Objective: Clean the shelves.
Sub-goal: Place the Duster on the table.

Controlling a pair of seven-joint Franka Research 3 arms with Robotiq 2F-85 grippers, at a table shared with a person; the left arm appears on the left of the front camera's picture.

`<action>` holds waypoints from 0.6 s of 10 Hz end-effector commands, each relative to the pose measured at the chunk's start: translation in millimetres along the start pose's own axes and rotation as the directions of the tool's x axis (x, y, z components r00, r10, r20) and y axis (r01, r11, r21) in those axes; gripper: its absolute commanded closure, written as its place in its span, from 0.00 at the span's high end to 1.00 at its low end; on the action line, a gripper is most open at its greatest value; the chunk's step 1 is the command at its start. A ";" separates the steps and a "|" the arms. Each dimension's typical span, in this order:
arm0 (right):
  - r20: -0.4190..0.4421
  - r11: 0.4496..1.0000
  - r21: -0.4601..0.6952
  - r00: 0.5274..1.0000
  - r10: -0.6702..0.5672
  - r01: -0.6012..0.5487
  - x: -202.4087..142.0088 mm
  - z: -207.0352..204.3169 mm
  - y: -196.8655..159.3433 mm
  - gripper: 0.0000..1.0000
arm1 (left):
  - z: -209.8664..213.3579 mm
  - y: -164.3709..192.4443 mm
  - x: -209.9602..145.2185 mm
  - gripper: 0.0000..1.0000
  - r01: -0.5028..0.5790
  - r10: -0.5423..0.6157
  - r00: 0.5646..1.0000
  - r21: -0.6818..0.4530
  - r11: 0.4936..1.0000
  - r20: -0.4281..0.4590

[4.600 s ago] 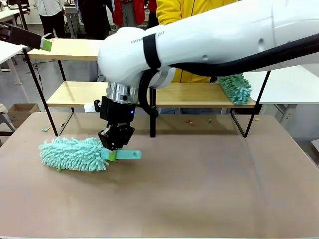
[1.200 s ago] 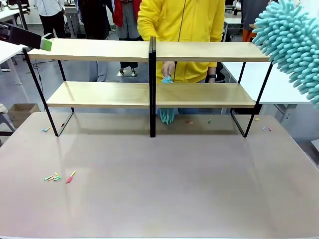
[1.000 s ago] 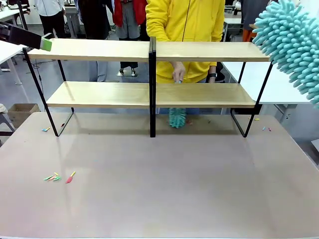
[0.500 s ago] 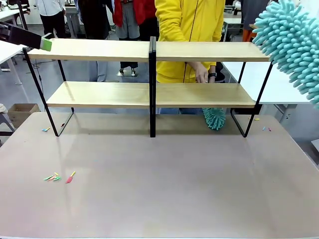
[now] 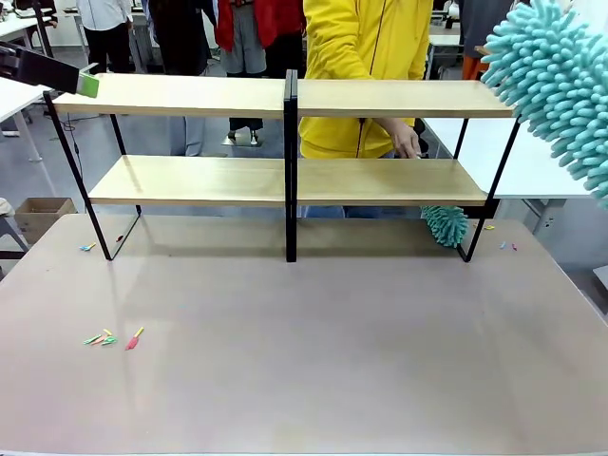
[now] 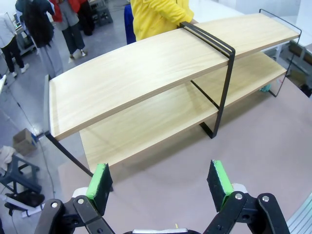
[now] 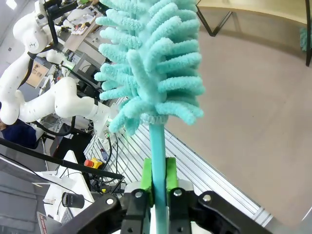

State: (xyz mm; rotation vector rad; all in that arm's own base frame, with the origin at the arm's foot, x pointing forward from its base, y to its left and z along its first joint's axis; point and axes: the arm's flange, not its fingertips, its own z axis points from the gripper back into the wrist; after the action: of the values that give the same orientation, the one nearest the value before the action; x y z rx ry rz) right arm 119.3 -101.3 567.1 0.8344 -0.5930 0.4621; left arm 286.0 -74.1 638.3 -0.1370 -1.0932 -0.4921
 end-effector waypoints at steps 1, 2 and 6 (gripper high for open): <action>0.004 1.000 0.012 1.000 -0.015 0.015 -1.6 4.6 7.2 0.13 | 0.6 0.3 0.3 1.00 0.000 0.000 1.000 0.007 1.000 0.001; 0.004 1.000 0.012 1.000 -0.015 0.015 -1.6 4.6 7.2 0.13 | 0.6 0.3 0.3 1.00 0.000 0.000 1.000 0.007 1.000 0.001; -0.282 0.978 0.029 0.937 0.206 -0.206 62.3 -5.3 -33.5 0.13 | 0.6 0.3 0.3 1.00 0.000 0.000 1.000 0.007 1.000 0.001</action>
State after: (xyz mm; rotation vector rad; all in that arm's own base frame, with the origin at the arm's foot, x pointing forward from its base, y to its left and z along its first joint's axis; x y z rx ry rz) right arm 146.1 -93.8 566.9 0.7892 -0.5025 0.5829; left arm 286.1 -74.1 638.2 -0.1369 -1.0929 -0.4920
